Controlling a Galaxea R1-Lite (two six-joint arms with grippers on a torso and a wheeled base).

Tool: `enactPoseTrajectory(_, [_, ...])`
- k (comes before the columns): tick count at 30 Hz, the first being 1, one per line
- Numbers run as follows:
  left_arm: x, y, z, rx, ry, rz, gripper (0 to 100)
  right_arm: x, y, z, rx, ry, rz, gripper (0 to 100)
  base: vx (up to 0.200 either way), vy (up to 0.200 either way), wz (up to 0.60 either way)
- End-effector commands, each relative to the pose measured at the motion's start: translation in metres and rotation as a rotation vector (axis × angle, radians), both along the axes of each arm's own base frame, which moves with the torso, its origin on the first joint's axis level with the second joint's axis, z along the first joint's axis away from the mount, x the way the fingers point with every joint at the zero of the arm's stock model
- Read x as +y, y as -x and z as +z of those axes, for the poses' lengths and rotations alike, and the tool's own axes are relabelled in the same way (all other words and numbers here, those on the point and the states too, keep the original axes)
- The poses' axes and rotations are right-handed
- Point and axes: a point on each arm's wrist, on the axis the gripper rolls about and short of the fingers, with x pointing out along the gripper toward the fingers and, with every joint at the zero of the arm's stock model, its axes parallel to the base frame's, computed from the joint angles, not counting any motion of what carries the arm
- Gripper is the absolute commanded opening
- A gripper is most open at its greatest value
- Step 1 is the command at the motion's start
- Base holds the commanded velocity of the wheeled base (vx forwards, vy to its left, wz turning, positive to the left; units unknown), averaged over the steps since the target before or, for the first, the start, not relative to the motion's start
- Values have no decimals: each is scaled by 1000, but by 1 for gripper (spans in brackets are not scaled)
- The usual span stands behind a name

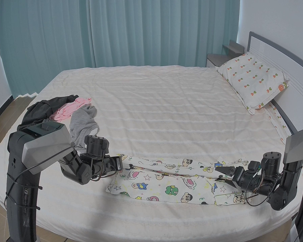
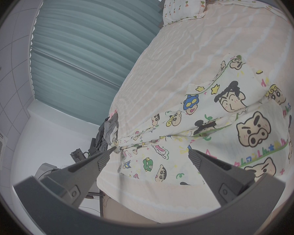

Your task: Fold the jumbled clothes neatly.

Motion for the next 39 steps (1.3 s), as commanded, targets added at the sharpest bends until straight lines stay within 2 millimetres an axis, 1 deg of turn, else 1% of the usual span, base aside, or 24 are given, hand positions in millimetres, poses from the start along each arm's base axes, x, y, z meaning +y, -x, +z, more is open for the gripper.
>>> enactPoseTrajectory(1, [0, 2, -12, 29, -8, -1, 0, 0, 0, 0, -7, -2, 2, 100, 0, 0, 0])
enactPoseTrajectory(8, [-1, 4, -16, 52, -14, -4, 0, 0, 0, 0, -7, -2, 2, 100, 0, 0, 0])
enactPoseTrajectory(9, [0, 6, -17, 57, -16, -4, 100, 1, 0, 0, -7, -2, 3, 100, 0, 0, 0])
enactPoseTrajectory(14, [2, 9, -18, 63, -14, 6, 100, 2, 0, 0, -7, -1, 7, 100, 0, 0, 0])
enactPoseTrajectory(15, [5, 11, -17, 68, -12, 13, 100, 1, 1, 0, -4, -1, 7, 100, 0, 0, 0])
enactPoseTrajectory(22, [12, 22, 4, 79, 78, 64, 100, 2, 0, 0, -7, -1, 7, 100, 0, 0, 0])
enactPoseTrajectory(29, [21, 31, 19, 44, 106, 79, 100, 2, 0, 0, -6, -1, 7, 100, 0, 0, 0])
enactPoseTrajectory(30, [20, 30, 24, 39, 130, 80, 100, 2, 0, 0, -6, -1, 7, 100, 0, 0, 0])
enactPoseTrajectory(32, [20, 28, 26, 35, 147, 82, 100, 2, 0, 0, -6, -1, 7, 100, 0, 0, 0])
enactPoseTrajectory(35, [4, 11, 35, -9, 215, 89, 100, 2, 0, 0, -6, 0, 6, 100, 0, 0, 0])
enactPoseTrajectory(36, [2, 10, 34, -9, 219, 87, 100, 2, 0, 0, -6, -1, 7, 100, 0, 0, 0])
enactPoseTrajectory(37, [-6, 3, 31, -15, 234, 86, 100, 2, 0, 0, -6, 0, 6, 100, 0, 0, 0])
enactPoseTrajectory(39, [-15, -5, 30, -27, 246, 88, 100, 2, 0, 0, -6, 0, 6, 100, 0, 0, 0])
